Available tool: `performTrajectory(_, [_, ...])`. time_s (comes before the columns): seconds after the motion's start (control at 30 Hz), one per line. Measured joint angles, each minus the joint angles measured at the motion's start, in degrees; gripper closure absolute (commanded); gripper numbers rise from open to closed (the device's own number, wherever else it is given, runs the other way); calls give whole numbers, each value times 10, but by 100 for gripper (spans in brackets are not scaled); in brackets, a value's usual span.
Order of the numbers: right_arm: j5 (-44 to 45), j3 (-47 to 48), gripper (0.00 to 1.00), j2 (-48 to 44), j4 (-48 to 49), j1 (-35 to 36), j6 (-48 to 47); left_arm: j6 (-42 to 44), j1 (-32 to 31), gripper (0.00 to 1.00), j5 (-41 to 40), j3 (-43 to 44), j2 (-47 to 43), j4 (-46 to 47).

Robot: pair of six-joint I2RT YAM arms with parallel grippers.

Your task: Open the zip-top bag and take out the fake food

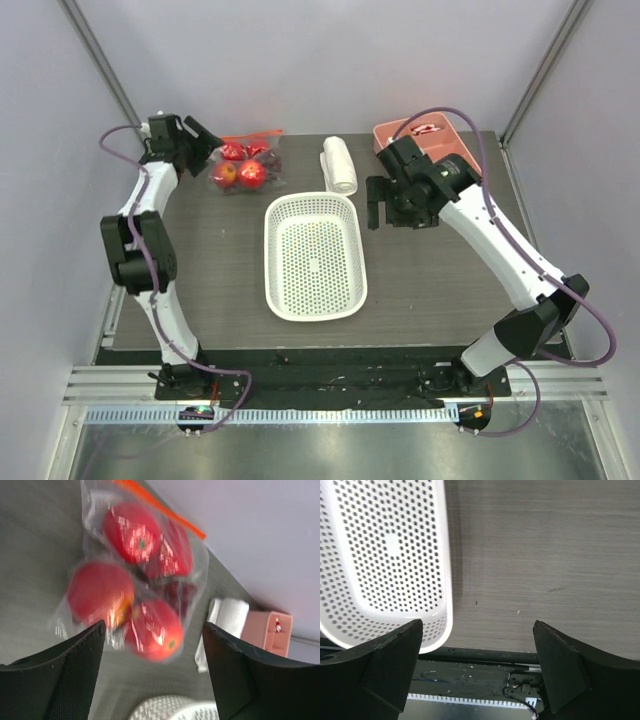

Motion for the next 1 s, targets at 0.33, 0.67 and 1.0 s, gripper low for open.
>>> performTrajectory(0.33, [-70, 63, 4, 10, 32, -92, -50, 49, 52, 30, 86, 177, 236, 90])
performTrajectory(0.67, [-94, 110, 4, 81, 31, -137, -66, 3, 74, 30, 171, 357, 403, 141])
performTrajectory(1.0, [-116, 142, 4, 106, 26, -146, -86, -78, 68, 100, 193, 350, 427, 244])
